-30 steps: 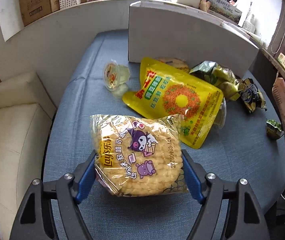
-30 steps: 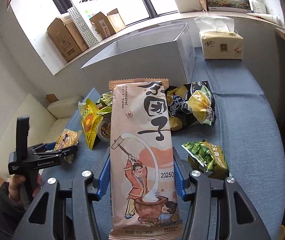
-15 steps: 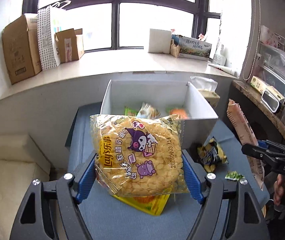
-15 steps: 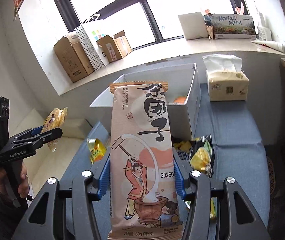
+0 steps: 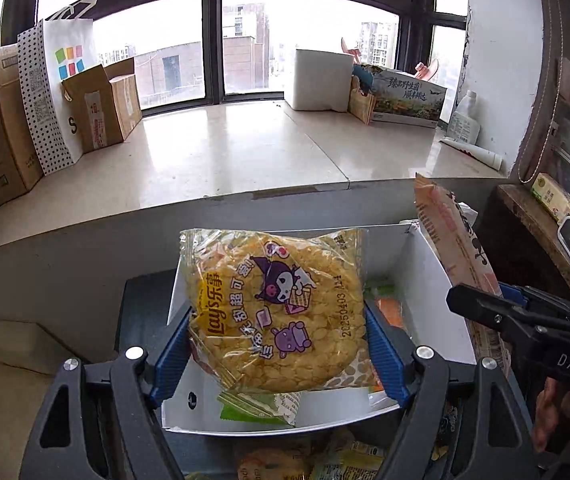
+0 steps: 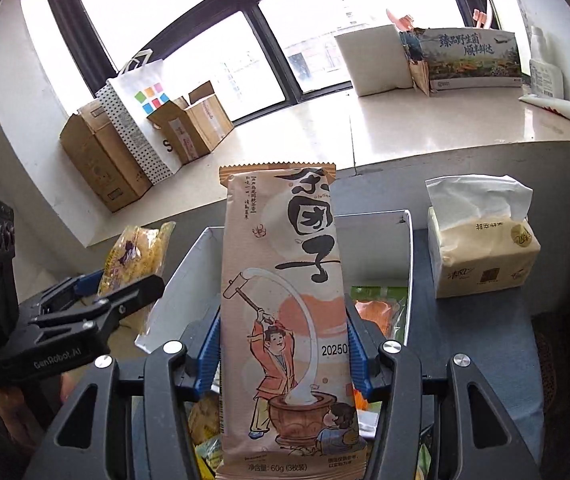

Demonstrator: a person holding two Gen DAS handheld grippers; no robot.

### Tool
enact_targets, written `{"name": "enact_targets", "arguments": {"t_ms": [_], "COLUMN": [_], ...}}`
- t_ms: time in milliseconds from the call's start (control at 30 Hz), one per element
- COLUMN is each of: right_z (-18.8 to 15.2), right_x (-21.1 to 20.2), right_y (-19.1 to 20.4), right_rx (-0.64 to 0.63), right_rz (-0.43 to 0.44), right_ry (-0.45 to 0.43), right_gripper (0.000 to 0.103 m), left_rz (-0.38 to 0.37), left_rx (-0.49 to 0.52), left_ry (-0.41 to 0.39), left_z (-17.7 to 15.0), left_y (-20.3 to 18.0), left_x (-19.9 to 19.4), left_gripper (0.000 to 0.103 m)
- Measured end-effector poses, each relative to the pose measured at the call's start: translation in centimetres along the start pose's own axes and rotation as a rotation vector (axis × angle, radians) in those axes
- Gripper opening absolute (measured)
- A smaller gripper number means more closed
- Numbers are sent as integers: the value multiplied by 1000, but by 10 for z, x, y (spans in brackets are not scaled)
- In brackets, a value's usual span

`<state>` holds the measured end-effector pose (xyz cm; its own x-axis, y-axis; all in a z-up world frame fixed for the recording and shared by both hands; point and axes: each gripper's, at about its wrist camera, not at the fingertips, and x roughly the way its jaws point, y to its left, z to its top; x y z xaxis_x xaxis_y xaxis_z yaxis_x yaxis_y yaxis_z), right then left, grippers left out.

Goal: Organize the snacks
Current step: 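Drop the cracker bag into the box with left tool while right drops the dango packet, then grasp the yellow-green chip bag with the right tool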

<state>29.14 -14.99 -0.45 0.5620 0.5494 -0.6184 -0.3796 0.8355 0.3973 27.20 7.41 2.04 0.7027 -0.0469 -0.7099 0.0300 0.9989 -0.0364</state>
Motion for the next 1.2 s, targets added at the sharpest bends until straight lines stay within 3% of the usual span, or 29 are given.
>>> {"name": "enact_targets", "arguments": {"t_ms": [100, 133, 167, 200, 267, 500, 600, 700, 800, 933, 1067, 1200], "right_z": [10, 12, 14, 15, 13, 1, -6, -20, -48, -93, -146, -185], "right_x": [22, 29, 32, 32, 24, 0, -17, -40, -66, -85, -75, -64], "right_y": [-8, -11, -14, -17, -18, -10, 0, 13, 25, 27, 23, 24], "right_rx": [31, 43, 63, 86, 87, 8, -43, -108, -178, -175, -128, -125], "right_rz": [-10, 2, 1, -3, 41, -2, -20, 23, 40, 98, 157, 164], "right_ry": [28, 39, 51, 44, 10, -26, -40, -48, -66, -50, 37, 87], "right_gripper": [64, 74, 96, 103, 103, 103, 103, 103, 103, 103, 103, 103], "left_rz": [59, 67, 62, 44, 13, 7, 2, 1, -12, -61, -109, -73], "left_rx": [10, 12, 9, 3, -12, -51, -52, -42, -7, -22, -69, -82], "left_ry": [41, 35, 31, 36, 42, 31, 13, -15, -63, -83, -67, -35], "left_z": [-4, -8, -12, -16, -22, -30, -33, -46, -72, -116, -167, -215], "left_y": [4, 5, 7, 10, 15, 27, 26, 23, 14, 5, -2, -10], "left_x": [21, 24, 24, 25, 24, 6, -13, -41, -73, -105, -124, -131], "left_gripper": [102, 103, 103, 103, 103, 103, 103, 103, 103, 103, 103, 103]}}
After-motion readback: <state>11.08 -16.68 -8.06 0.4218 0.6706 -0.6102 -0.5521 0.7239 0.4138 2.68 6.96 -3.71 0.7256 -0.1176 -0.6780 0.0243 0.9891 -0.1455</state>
